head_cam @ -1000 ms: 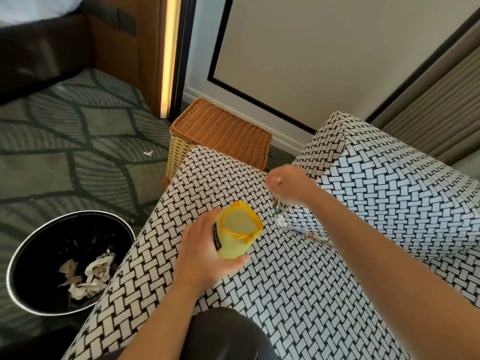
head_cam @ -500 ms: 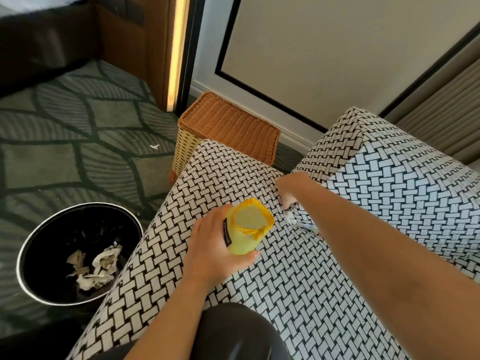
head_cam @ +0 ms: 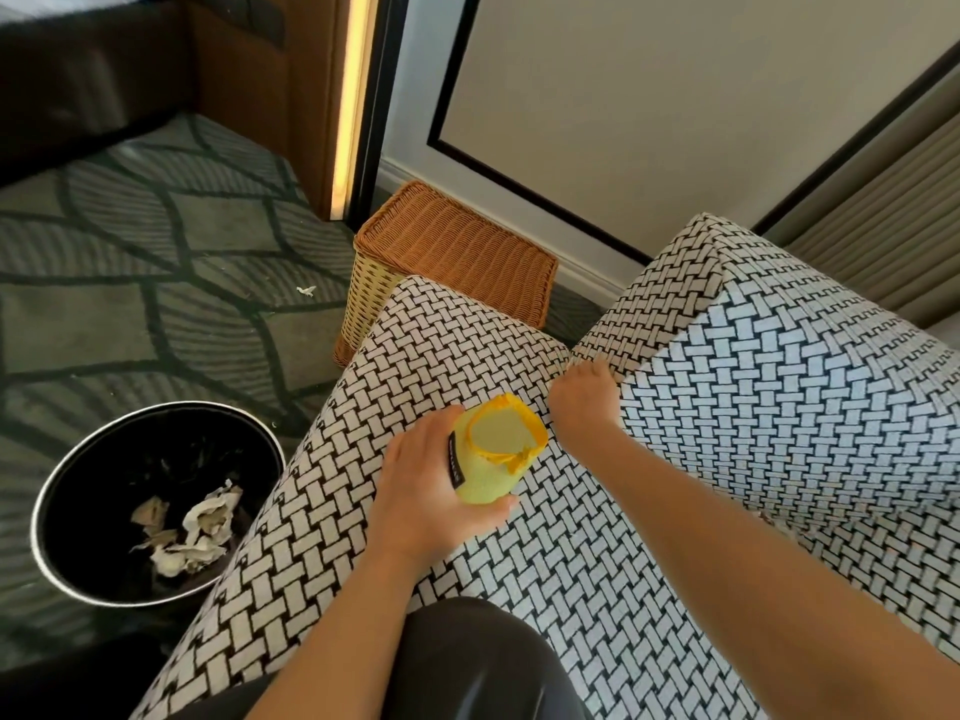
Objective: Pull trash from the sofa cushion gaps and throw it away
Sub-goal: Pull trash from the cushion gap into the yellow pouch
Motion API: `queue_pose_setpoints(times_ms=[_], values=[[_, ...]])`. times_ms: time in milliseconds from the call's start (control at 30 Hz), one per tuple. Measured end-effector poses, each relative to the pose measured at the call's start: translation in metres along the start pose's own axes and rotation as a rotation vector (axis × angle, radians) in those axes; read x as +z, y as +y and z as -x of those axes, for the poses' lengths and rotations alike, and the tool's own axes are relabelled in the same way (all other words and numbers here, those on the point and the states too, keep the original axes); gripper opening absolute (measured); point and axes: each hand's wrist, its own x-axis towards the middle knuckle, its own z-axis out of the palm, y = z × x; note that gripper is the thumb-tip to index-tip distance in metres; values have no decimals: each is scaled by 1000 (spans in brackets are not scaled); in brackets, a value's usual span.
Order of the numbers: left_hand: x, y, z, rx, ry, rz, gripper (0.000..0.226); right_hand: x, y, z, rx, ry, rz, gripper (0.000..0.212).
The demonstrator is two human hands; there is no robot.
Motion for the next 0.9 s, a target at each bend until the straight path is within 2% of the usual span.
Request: queue_pose_setpoints(times_ms=[167,233,367,467,500,567,633,767,833,900], values=[[0,1,0,-9,6,6,78,-8,-4,-10,47,-101,-21,40],[0,1,0,-13,8,-3,79,-9,-4,-5,46,-79,-26,38],[1,3,0,-15,1,-20,78,7,-2,21,8,166,-153,24],[2,2,-1,-37,-8,-45,79,22,-2,41,38,491,-371,11],[2,2,0,-45,-7,-48,80,29,-3,44,53,618,-446,13],[3,3,0,-49,-6,-52,80,41,-7,55,62,708,-636,16],[3,4,1,-62,-1,-57,81,50,-14,70,98,678,-888,15],[4,6,1,-69,1,-71,84,69,-29,91,221,359,-1470,26],[3,8,0,-85,-8,-78,84,67,-34,89,284,319,-1530,32],[1,11,-1,-125,-49,-75,82,54,-30,84,347,196,-1476,34]])
